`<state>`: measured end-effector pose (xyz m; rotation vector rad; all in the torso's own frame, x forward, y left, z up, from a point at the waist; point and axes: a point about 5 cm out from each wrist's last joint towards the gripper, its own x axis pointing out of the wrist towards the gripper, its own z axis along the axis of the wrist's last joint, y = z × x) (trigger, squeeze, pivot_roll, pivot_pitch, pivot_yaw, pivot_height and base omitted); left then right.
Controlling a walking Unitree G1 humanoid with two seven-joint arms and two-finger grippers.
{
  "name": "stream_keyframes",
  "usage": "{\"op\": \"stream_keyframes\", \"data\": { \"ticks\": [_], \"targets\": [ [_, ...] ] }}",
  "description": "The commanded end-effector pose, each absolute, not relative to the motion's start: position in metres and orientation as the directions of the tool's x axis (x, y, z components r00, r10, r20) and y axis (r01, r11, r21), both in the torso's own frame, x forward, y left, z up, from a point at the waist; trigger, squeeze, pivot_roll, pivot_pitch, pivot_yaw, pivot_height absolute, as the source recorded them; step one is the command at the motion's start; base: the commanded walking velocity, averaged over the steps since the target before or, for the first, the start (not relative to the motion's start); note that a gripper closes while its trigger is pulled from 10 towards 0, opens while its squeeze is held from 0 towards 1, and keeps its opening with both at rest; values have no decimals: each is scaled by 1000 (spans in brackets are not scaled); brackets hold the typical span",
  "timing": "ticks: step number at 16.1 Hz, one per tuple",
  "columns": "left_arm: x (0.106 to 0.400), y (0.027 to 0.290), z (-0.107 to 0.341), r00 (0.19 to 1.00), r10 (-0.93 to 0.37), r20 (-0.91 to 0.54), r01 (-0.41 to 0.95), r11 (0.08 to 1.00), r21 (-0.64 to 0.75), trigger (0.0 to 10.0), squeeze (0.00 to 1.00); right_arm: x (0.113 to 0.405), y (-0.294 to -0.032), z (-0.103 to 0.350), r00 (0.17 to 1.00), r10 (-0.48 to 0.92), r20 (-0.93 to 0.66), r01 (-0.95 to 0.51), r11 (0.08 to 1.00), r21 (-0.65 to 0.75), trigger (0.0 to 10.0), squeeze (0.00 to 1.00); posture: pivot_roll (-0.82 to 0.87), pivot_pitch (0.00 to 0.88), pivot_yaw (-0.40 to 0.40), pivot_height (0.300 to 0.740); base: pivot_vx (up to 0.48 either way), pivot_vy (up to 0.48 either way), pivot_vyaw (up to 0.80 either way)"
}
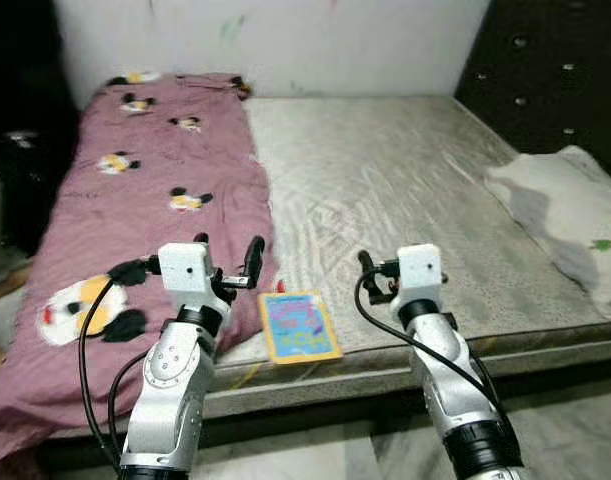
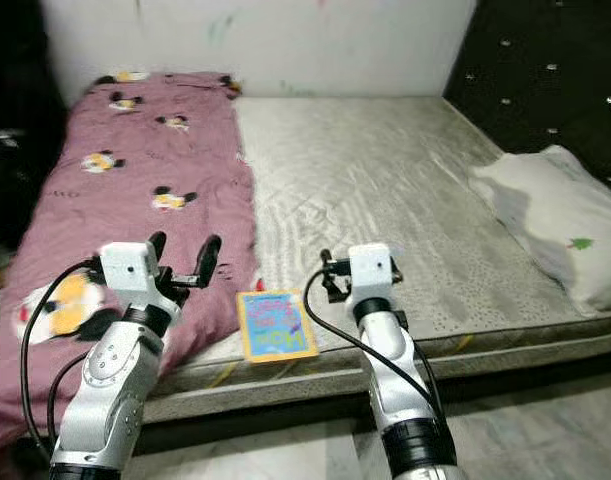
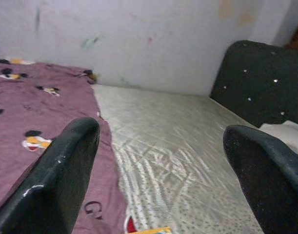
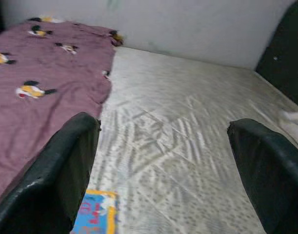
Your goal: Clean up the room
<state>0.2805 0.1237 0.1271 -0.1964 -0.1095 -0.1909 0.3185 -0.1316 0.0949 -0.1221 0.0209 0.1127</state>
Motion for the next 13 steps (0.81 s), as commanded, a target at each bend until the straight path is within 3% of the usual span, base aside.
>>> {"op": "stream_keyframes", "data": {
  "ticks": [1,13],
  "targets": [
    [280,117,132,967,-206,149,233,954,-189,10000,0,320,-140,99,996,89,-13,-90,988,-127,10000,0,-38,16,-26,740,289,0,0],
    [281,117,133,964,-214,155,242,952,-187,10000,0,321,-139,99,996,92,-15,-94,987,-127,10000,0,-37,10,-22,740,318,0,0]
  ]
}}
